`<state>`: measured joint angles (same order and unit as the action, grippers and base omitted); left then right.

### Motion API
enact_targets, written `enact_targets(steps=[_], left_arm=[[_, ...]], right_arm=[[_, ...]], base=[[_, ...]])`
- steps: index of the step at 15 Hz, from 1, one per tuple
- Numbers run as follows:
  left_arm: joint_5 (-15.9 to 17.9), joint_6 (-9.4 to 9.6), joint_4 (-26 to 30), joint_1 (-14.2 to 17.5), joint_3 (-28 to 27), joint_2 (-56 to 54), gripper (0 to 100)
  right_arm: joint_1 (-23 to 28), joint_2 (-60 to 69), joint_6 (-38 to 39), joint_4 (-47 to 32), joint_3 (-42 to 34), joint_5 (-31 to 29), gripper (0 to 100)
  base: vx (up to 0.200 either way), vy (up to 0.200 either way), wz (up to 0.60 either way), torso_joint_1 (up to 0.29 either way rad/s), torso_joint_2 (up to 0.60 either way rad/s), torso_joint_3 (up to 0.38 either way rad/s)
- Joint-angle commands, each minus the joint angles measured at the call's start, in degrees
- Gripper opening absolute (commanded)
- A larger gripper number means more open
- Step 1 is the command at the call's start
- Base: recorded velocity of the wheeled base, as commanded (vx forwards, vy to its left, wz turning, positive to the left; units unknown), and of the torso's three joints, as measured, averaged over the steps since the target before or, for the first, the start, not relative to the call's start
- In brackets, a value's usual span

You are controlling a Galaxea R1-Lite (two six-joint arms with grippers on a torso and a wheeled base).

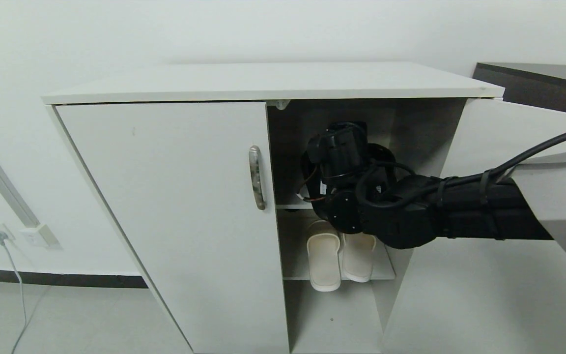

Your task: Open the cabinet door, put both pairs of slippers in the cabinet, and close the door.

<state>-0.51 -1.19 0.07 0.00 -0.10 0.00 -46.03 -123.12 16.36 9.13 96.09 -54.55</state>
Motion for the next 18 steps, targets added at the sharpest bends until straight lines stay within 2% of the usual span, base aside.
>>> enact_targets(steps=[1,7,14,15,18], left_arm=[[-0.02,-0.04,0.01,0.00,0.01,0.00,0],[-0.02,-0.04,0.01,0.00,0.01,0.00,0],[-0.02,-0.12,0.01,0.00,0.01,0.00,0],[-0.02,-0.12,0.01,0.00,0.01,0.00,0],[-0.02,-0.12,0.01,0.00,0.01,0.00,0]], right_arm=[[1.12,-2.82,-0.54,-0.25,3.23,0.15,0],[2.97,-6.07,-0.80,-4.21,10.70,0.68,0],[3.40,-7.30,-0.54,-4.38,10.88,0.68,0],[3.49,-7.30,-0.54,-4.38,10.79,0.68,100],[3.32,-5.46,-0.36,-4.38,8.86,0.68,100]], base=[[0.000,0.000,0.00,0.000,0.00,0.000],[0.000,0.000,0.00,0.000,0.00,0.000],[0.000,0.000,0.00,0.000,0.00,0.000],[0.000,0.000,0.00,0.000,0.00,0.000],[0.000,0.000,0.00,0.000,0.00,0.000]])
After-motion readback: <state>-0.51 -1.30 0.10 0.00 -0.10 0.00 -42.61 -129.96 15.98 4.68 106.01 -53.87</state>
